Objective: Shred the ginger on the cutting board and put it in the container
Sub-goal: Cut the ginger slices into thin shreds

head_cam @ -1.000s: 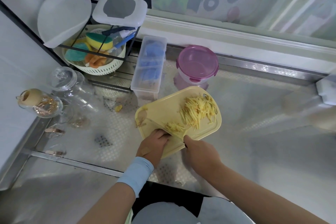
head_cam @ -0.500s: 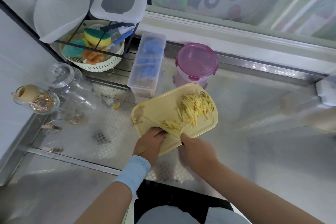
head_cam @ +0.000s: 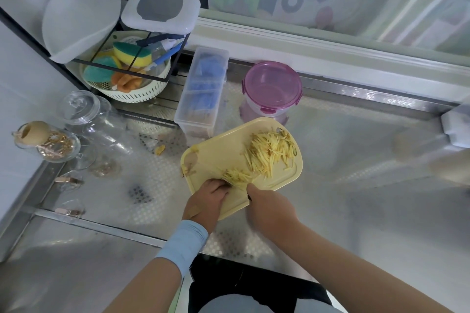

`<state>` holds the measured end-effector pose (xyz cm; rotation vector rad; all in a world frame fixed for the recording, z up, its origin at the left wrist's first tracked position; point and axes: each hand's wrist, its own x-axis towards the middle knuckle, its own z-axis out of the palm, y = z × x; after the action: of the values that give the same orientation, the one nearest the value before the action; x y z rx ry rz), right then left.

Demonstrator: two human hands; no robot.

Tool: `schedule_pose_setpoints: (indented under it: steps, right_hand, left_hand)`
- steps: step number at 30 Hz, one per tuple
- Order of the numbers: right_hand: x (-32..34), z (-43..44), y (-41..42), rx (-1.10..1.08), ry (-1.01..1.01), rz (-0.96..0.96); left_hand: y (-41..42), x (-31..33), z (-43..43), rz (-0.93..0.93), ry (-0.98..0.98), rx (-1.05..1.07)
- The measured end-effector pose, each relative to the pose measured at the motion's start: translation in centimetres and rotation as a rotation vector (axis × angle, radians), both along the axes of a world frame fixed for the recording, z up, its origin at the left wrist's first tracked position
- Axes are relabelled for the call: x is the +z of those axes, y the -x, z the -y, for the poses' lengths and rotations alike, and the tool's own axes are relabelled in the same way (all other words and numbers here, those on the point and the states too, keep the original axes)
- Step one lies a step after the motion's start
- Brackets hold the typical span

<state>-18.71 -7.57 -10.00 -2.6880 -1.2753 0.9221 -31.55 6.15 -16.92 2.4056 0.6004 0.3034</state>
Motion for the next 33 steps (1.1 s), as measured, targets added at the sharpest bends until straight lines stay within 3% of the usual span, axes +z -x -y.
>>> schedule_pose_setpoints:
  steps: [3, 13, 23, 33]
  right_hand:
    - [-0.6, 1.5, 0.3, -0.022, -0.034, 0.031]
    - [-0.1, -1.8, 0.2, 0.028, -0.022, -0.064]
    - [-0.1, 1.2, 0.4, 0.018, -0.028, 0.034]
    - [0.1, -2.0, 0.4, 0.009, -0.004, -0.044]
  left_hand:
    - [0.0, 0.2, -0.1, 0.035, -0.107, -0.020]
    - [0.2, 0.1, 0.1, 0.017, -0.085, -0.007]
    - [-0.1, 0.3, 0.0, 0.088, -0.154, -0.026]
    - [-0.1, 0.5, 0.2, 0.081, -0.098, -0.018]
